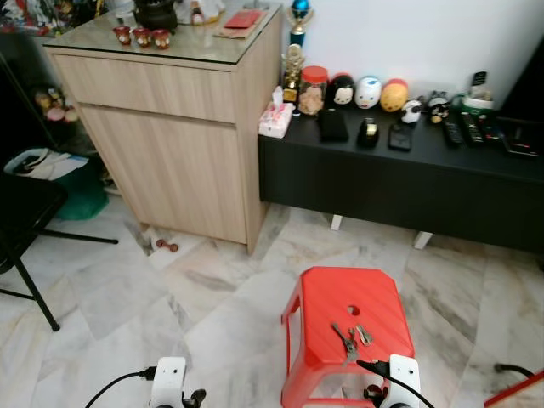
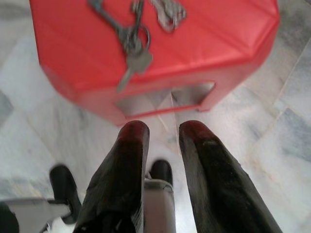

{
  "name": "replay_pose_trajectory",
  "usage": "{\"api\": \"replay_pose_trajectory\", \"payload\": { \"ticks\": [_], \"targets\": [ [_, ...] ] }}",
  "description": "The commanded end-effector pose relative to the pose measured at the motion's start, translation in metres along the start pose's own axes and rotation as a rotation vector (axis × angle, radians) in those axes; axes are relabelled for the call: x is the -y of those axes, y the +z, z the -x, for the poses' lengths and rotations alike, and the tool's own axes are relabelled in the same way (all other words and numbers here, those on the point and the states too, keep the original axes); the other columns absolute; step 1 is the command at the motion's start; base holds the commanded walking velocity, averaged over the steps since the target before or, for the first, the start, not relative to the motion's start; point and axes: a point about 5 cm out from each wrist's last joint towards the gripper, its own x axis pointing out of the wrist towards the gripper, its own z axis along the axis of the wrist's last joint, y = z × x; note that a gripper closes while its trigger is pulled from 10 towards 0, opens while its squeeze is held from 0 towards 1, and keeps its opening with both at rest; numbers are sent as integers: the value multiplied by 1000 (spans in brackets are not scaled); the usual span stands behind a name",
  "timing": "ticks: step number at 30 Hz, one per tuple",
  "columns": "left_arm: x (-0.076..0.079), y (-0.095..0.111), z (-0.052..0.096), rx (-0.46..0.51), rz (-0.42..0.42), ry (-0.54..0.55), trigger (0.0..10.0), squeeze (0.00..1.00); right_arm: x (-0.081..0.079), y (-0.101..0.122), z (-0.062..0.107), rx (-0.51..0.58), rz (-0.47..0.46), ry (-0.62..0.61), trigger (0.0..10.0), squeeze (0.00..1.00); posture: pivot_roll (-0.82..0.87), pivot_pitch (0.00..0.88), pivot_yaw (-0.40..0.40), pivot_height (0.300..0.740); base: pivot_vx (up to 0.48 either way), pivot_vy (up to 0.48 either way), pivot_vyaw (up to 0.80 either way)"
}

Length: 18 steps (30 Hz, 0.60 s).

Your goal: Hang keys on a hook

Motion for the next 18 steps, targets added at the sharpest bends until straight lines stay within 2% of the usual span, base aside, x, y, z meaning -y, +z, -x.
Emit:
{"api": "replay_pose_trajectory", "payload": {
  "ticks": [1, 3, 12, 16, 18],
  "targets": [
    [3, -2, 0, -17, -2, -9, 10000, 0, 7, -5, 1, -20, 2, -20, 10000, 0, -23, 20, -35, 740, 289, 0, 0],
    [-5, -4, 1, -19, 0, -1, 10000, 0, 7, -5, 1, -20, 2, -21, 10000, 0, -24, 20, -34, 740, 285, 0, 0],
    [-12, -5, 2, -23, 2, 9, 10000, 0, 6, -4, 1, -12, 0, -24, 10000, 0, -25, 20, -33, 740, 290, 0, 0],
    [-14, -3, 2, -22, -1, 11, 10000, 0, 5, 2, 0, 24, 14, -41, 10000, 0, -22, 21, -34, 740, 291, 0, 0],
    [-13, -2, 2, -18, -8, 11, 10000, 0, 5, 11, 0, 66, -8, -48, 10000, 0, -25, 23, -33, 740, 0, 0, 0]
  ]
}}
